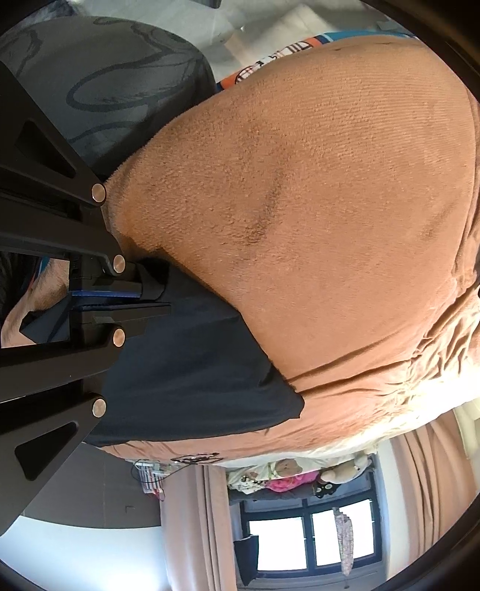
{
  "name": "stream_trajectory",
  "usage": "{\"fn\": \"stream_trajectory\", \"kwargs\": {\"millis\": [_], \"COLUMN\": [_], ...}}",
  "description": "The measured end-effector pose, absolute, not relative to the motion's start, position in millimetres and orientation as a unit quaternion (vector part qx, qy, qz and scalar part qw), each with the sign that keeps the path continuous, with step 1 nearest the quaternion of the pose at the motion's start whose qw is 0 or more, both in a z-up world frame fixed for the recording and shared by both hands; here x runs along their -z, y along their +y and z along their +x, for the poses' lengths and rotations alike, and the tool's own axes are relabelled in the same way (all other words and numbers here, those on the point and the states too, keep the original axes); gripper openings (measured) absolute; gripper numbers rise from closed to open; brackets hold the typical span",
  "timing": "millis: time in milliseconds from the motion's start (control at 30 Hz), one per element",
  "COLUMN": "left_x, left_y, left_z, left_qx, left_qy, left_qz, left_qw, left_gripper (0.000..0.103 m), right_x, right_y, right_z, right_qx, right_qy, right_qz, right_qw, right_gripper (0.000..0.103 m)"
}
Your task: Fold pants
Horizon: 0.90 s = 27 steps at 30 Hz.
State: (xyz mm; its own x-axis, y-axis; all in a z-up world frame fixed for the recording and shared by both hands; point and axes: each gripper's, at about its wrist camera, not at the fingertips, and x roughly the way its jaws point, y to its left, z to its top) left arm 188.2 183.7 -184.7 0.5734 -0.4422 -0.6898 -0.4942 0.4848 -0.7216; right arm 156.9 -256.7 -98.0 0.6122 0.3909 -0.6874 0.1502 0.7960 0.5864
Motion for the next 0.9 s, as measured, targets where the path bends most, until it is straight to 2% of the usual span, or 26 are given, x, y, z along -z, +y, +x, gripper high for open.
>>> {"fn": "stream_trajectory", "kwargs": {"millis": [333, 433, 500, 567, 600, 667, 733, 900], "left_x": [183, 177, 173, 167, 163, 159, 151, 144], "left_y": [182, 183, 185, 185, 185, 182, 180, 191], "left_z": [202, 203, 203, 201, 201, 200, 198, 195], "left_qx": [-0.007, -0.004, 0.001, 0.007, 0.011, 0.011, 0.007, -0.012], "left_qy": [0.490, 0.506, 0.510, 0.511, 0.511, 0.516, 0.517, 0.512], "left_qz": [-0.478, -0.459, -0.450, -0.442, -0.436, -0.422, -0.398, -0.383], "left_qw": [0.729, 0.731, 0.733, 0.737, 0.740, 0.746, 0.757, 0.769], "left_gripper": [0.003, 0.011, 0.017, 0.024, 0.027, 0.033, 0.047, 0.047], "right_x": [116, 118, 112, 103, 97, 86, 79, 67], "right_y": [-256, -255, -257, -261, -265, -274, -280, -286], "right_z": [134, 137, 136, 134, 134, 134, 139, 158], "right_qx": [-0.045, -0.048, -0.053, -0.053, -0.053, -0.054, -0.055, -0.065], "right_qy": [0.452, 0.464, 0.461, 0.448, 0.438, 0.414, 0.401, 0.374], "right_qz": [0.310, 0.300, 0.295, 0.286, 0.284, 0.288, 0.287, 0.286], "right_qw": [0.835, 0.832, 0.835, 0.846, 0.851, 0.862, 0.868, 0.880], "right_gripper": [0.005, 0.007, 0.014, 0.027, 0.043, 0.054, 0.054, 0.054]}}
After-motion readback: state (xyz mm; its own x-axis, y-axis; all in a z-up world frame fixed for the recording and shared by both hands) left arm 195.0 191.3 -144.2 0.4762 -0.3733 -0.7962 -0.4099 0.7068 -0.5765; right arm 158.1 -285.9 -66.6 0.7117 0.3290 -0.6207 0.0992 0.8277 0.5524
